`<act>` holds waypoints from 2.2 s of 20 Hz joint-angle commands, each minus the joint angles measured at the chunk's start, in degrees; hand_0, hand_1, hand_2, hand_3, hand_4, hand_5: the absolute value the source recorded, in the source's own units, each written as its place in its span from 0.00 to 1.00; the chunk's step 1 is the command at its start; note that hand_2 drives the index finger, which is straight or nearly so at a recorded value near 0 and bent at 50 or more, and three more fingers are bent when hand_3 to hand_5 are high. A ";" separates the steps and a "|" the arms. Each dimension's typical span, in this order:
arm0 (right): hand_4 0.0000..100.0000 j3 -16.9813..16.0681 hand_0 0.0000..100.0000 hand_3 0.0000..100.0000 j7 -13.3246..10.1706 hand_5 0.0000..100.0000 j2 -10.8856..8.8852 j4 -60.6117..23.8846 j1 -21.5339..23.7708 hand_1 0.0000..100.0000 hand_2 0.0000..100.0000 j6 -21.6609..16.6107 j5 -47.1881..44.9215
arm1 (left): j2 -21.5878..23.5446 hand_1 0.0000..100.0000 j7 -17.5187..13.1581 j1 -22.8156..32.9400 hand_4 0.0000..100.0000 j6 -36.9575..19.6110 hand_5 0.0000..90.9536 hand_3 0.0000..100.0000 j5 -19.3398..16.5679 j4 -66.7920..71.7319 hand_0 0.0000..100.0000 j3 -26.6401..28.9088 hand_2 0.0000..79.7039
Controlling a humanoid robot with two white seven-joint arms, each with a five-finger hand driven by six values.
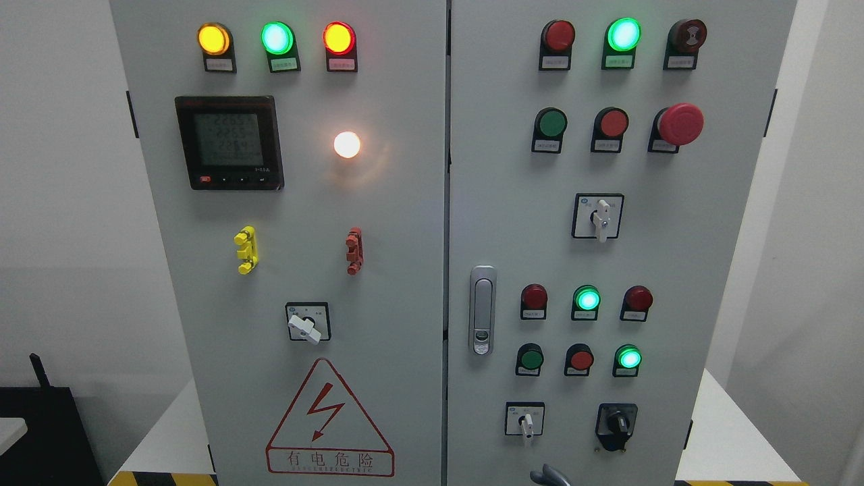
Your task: Release door handle
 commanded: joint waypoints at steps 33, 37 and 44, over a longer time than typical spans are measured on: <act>1.00 0.08 0.38 1.00 -7.42 1.00 10.72 15.20 -20.78 0.44 0.05 10.79 50.33 | 0.00 0.39 0.04 0.00 0.00 -0.03 0.00 0.00 -1.58 -0.53 0.12 0.00 0.00; 1.00 0.17 0.38 1.00 -7.33 1.00 10.55 15.46 -20.78 0.44 0.06 10.79 52.71 | 0.00 0.39 0.04 0.00 0.00 -0.03 0.00 0.00 -1.58 -0.53 0.12 0.00 0.00; 1.00 -0.36 0.38 1.00 -5.40 1.00 10.55 17.39 -22.96 0.43 0.07 15.10 54.47 | 0.00 0.39 0.04 0.00 0.00 -0.03 0.00 0.00 -1.58 -0.53 0.12 0.00 0.00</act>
